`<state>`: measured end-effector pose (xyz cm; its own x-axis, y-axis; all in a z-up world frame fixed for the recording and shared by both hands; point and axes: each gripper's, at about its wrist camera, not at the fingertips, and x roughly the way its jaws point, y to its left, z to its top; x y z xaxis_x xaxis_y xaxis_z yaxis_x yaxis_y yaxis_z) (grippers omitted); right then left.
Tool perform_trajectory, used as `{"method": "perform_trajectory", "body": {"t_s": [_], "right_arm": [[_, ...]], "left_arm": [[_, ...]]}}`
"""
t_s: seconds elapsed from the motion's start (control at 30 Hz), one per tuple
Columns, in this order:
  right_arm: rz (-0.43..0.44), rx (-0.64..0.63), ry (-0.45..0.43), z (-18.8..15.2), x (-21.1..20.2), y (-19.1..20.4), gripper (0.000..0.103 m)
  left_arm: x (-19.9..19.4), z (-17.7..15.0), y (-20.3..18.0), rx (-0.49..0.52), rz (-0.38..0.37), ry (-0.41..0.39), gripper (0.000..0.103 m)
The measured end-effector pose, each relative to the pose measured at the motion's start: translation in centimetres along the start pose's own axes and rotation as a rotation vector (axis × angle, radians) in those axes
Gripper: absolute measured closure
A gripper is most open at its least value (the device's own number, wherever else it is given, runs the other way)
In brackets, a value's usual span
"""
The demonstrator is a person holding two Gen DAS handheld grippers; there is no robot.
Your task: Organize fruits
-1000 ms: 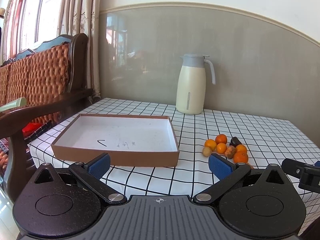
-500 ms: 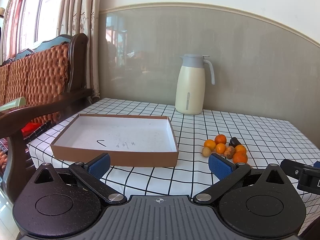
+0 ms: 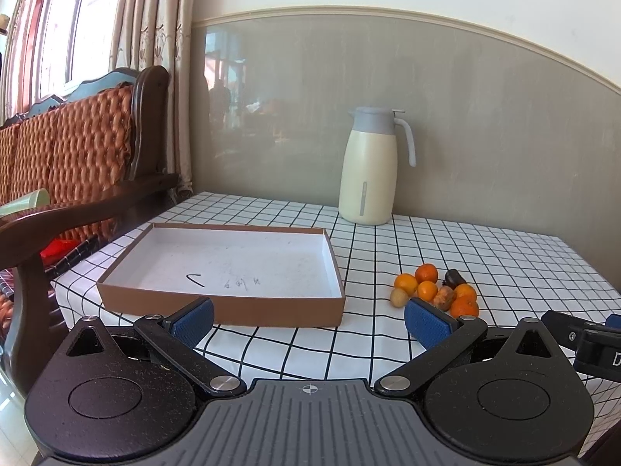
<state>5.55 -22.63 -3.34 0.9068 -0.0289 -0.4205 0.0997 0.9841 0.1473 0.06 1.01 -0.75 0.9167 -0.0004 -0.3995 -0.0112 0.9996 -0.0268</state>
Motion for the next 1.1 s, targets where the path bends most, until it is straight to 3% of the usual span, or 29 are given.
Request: {"method": "perform_trajectory", "body": {"t_s": [0.73, 1.1], "right_arm": [[-0.026, 0.004, 0.014, -0.4, 0.8, -0.6, 0.006], [-0.028, -0.002, 0.02, -1.3, 2.2, -1.2, 0.006]], "left_arm": [[0.7, -0.5, -0.6, 0.041, -0.013, -0.003, 0.0], [2.4, -1.5, -1.6, 0.091, -0.059, 0.014, 0.0]]}}
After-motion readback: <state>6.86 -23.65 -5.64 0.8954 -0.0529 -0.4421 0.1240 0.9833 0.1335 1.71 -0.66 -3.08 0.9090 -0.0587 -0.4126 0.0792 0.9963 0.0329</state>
